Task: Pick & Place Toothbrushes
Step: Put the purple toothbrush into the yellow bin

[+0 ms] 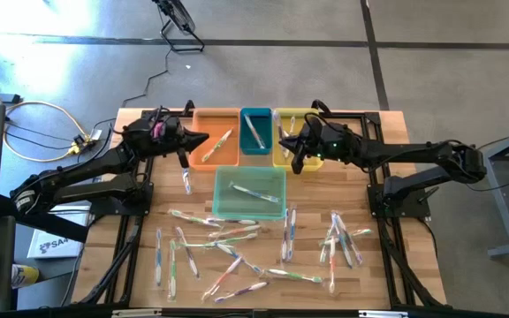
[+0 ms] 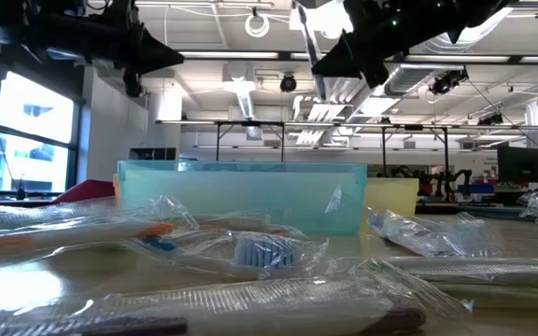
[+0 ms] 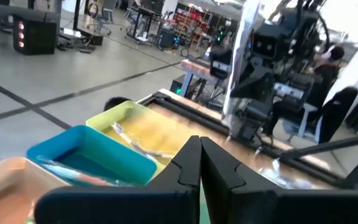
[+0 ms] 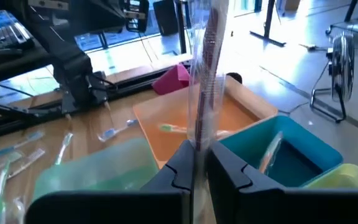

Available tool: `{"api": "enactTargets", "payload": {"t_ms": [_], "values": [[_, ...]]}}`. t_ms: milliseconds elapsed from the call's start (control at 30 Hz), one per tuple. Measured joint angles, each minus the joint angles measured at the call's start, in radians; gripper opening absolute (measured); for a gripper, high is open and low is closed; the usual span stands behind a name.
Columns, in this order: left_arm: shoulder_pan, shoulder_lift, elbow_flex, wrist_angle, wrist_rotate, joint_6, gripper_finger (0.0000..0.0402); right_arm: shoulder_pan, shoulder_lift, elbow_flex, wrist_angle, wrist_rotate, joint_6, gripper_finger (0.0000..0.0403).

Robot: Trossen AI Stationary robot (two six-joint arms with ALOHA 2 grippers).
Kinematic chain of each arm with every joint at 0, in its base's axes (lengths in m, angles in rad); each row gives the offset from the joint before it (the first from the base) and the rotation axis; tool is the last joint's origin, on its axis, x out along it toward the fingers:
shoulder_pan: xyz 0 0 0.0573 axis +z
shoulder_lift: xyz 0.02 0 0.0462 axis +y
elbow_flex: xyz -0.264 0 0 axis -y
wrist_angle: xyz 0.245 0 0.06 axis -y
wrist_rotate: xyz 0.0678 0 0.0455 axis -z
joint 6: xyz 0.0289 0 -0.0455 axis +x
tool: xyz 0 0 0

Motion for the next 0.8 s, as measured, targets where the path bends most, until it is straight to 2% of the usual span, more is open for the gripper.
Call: {"api": "enactTargets", "payload": {"t_ms": [200, 333, 600, 800], "values": [[0.0, 0.016, 0.0, -0.028, 0.0, 0.116, 0.0, 0.0, 0.024, 0.0, -0.001, 0.075, -0.008, 0.0015], [0.0, 0.043, 0.0, -0.022, -0.001, 0.117, 0.0011, 0.0, 0.054, 0.0, 0.006, 0.097, -0.008, 0.0015], [0.0, 0.11, 0.0, -0.024, -0.002, 0.119, 0.0063, -0.028, 0.085, 0.001, 0.002, 0.188, 0.046, 0.0015], [0.0, 0.143, 0.0, -0.024, -0.002, 0.119, 0.0069, -0.085, 0.085, 0.001, -0.005, 0.206, 0.081, 0.0015]]}}
